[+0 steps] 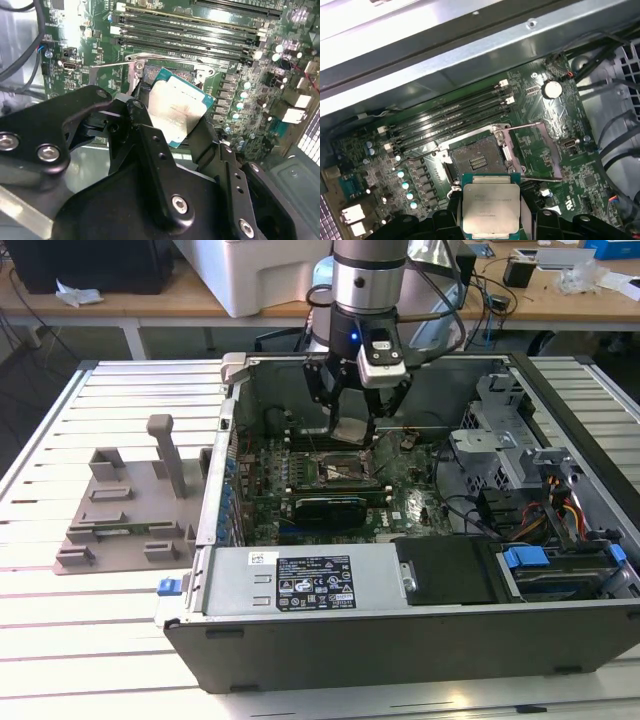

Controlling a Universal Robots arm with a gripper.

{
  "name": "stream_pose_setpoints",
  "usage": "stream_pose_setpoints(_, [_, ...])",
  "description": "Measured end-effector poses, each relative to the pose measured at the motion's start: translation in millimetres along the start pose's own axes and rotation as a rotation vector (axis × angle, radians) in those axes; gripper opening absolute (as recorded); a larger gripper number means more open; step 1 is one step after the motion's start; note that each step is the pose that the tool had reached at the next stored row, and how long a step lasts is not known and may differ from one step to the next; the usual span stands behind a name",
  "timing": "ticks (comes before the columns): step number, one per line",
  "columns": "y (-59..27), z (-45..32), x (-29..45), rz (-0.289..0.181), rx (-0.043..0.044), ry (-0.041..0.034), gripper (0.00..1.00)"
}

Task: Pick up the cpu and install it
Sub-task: 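Place the cpu into insertion slot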

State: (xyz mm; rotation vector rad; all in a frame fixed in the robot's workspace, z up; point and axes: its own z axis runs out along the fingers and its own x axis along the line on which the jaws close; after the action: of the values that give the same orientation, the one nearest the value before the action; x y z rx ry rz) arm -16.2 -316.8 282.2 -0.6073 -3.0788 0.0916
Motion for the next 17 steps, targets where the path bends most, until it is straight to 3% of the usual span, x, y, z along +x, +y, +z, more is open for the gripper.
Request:
stream_pose_setpoints(5, [0.0, 0.1, 0.0, 0.084, 0.0025, 0.0041, 0.55])
stream_pose_setpoints(17, [0.0, 0.1, 0.0, 0.218, 0.0048, 0.0115, 0.55])
